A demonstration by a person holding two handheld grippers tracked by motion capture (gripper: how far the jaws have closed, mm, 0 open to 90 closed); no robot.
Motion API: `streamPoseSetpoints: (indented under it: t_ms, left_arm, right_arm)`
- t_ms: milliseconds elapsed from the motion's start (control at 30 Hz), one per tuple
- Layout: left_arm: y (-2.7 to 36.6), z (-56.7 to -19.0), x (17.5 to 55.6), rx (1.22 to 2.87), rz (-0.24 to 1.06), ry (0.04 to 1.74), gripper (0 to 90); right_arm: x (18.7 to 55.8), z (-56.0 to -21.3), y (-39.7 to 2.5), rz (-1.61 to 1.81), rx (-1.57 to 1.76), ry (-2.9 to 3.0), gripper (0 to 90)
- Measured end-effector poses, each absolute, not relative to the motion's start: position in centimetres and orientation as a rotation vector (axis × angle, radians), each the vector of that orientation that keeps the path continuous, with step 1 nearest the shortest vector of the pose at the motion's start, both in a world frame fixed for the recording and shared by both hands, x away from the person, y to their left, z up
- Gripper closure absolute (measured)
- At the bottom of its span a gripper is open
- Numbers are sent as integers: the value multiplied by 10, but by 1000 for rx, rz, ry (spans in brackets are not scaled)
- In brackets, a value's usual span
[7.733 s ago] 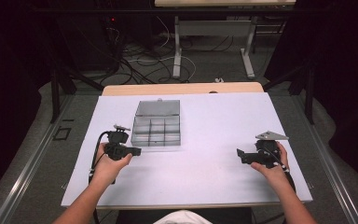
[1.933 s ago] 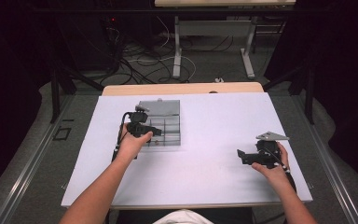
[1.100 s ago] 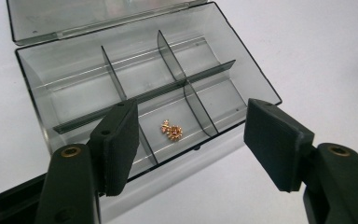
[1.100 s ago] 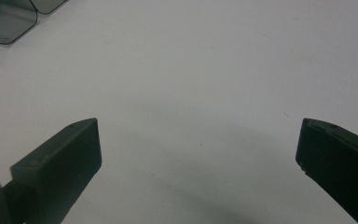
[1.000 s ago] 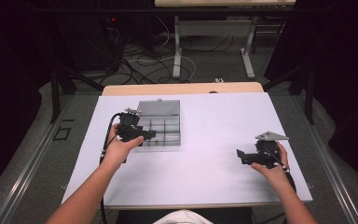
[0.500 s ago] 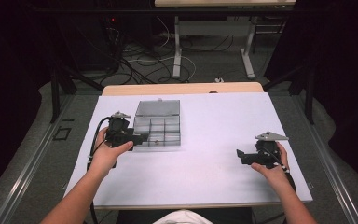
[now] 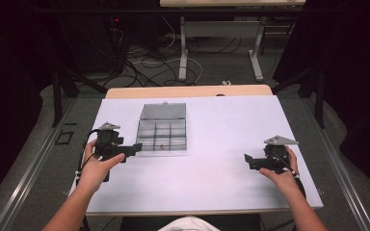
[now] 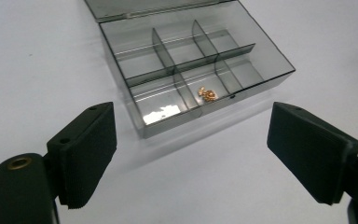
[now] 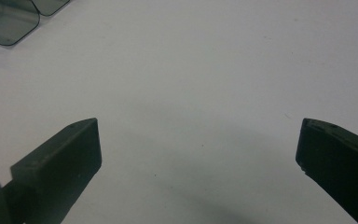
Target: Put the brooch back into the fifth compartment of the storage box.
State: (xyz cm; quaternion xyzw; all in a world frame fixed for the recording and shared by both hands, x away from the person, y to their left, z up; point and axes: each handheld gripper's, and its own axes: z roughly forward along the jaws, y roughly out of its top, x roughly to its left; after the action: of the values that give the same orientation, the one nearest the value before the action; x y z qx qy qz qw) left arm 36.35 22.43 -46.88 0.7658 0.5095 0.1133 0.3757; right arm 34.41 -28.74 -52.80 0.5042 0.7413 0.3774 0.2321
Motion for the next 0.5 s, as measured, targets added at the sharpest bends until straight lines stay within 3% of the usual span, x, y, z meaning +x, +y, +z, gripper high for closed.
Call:
streamPoseSetpoints:
  t_ms: [167, 500]
  left_arm:
    - [239, -475, 359, 1924, 297, 1342, 77]
    - [268, -486, 350, 1862, 341, 1395, 20]
  right_arm:
    - [344, -528, -287, 1037, 1387, 2037, 0]
    - [344, -529, -286, 1043, 1394, 2036, 0]
